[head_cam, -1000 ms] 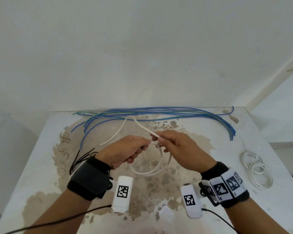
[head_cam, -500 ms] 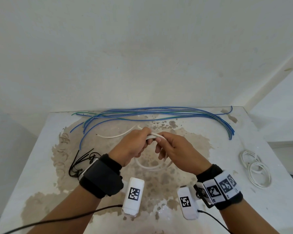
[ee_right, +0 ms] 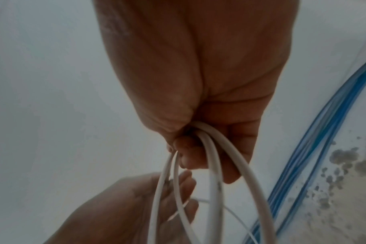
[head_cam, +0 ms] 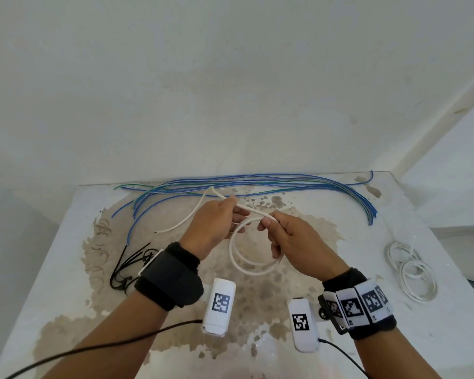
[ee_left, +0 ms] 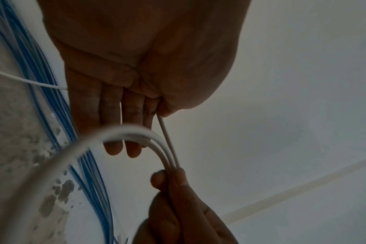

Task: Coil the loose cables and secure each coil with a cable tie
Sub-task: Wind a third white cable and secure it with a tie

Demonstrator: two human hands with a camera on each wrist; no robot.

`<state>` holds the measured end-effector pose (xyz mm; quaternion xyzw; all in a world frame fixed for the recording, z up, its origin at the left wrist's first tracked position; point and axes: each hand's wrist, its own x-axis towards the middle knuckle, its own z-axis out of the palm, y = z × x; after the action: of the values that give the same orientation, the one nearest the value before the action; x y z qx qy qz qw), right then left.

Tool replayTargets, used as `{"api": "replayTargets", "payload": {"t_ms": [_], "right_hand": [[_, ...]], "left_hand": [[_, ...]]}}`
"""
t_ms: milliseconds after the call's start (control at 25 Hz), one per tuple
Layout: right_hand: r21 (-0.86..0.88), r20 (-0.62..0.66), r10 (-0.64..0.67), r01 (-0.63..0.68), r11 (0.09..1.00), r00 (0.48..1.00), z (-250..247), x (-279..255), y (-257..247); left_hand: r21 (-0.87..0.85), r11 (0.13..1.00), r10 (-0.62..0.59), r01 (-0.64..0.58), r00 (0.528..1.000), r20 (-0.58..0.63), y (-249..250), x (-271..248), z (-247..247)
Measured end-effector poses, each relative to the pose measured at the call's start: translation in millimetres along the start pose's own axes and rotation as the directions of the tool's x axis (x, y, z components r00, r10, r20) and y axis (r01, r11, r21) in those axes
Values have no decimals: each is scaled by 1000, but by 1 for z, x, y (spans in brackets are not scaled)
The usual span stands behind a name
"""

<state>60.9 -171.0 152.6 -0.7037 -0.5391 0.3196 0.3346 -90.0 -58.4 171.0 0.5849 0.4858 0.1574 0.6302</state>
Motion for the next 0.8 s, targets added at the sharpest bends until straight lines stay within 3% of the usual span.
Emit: {"api": "replayTargets", "payload": {"t_ms": [80,160,200,280,360,400,520,640,720,800], "right_hand": [[-23,-39,7,-8,1000,999,-12,0,-3],[-39,-53,-3,1,999,999,-25,0,-7],[-43,-48,-9,7,999,999,-31,1,-9],[-21,-22,-10,10,1000,1000,-40,1,-13],[-2,7,-12,12,1000,1000,-47,3,-17],[-6,11,-17,17,1000,1000,-50,3,-19],[-22,-49,-27,26,999,998,-57,5,-22],[71,-158,-6,18,997,987,-57,6,-19],[273,-185,37,15,962,982,-49,6,-17],[393,-183,79,-1,919,980,-39,6,-16]], "left_hand": [[224,974,-17,11,1000,23,2,-2,-5],[591,805,89,-57,996,-25,2,-1,-11],[668,736,209,-111,976,-67,1,1,-13],[565,752,437,-339,898,-43,5,5,-14],[437,674,592,-596,789,163,7,12,-10],[391,651,601,-650,757,257,9,13,-6],[346,722,515,-599,799,309,10,9,2],[361,716,510,-597,801,312,7,7,8],[196,823,473,-533,835,282,9,3,14],[-98,932,362,-348,897,253,10,0,20]]}}
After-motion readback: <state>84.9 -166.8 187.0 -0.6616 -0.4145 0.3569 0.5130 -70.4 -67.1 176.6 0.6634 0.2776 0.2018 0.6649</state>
